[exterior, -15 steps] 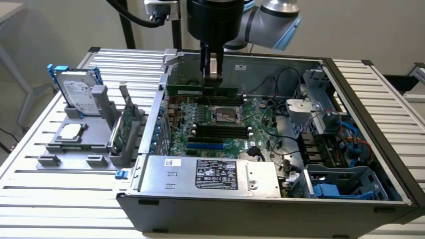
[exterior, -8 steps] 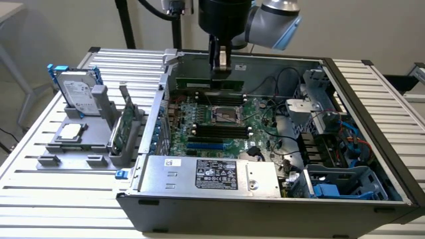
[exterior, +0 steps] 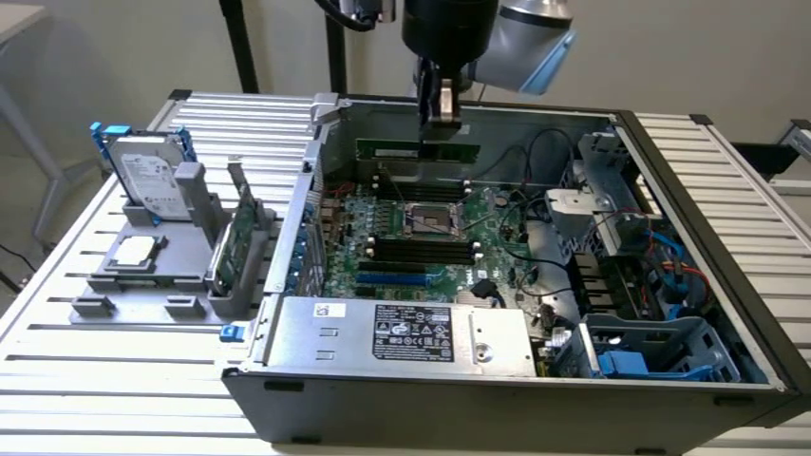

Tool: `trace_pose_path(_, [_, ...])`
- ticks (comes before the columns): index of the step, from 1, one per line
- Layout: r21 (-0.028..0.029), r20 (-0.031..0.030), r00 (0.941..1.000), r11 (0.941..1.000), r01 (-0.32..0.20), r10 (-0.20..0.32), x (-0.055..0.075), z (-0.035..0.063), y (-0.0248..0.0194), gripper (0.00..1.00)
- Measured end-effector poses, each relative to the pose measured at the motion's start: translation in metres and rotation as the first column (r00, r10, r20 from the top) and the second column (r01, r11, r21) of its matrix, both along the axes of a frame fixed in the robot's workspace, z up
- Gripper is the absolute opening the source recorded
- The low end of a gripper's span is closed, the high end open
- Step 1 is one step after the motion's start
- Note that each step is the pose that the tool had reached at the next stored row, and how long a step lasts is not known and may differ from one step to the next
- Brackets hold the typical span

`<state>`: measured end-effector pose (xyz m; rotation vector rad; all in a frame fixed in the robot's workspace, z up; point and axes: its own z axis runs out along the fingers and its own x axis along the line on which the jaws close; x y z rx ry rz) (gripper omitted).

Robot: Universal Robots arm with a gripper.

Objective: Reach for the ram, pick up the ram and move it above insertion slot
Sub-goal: 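Pick up the ram and move it above insertion slot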

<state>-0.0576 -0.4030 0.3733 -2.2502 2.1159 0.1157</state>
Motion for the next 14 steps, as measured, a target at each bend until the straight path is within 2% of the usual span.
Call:
trace_pose_path(7, [-0.0013, 0.0000, 1.0000, 1.0000, 0.008, -0.008, 0.0122, -0.0025, 0.0088, 0.14])
trace_pose_path(14, [-0.0013, 0.0000, 1.0000, 1.0000, 0.009, -0.009, 0.0124, -0.0025, 0.0091, 0.14])
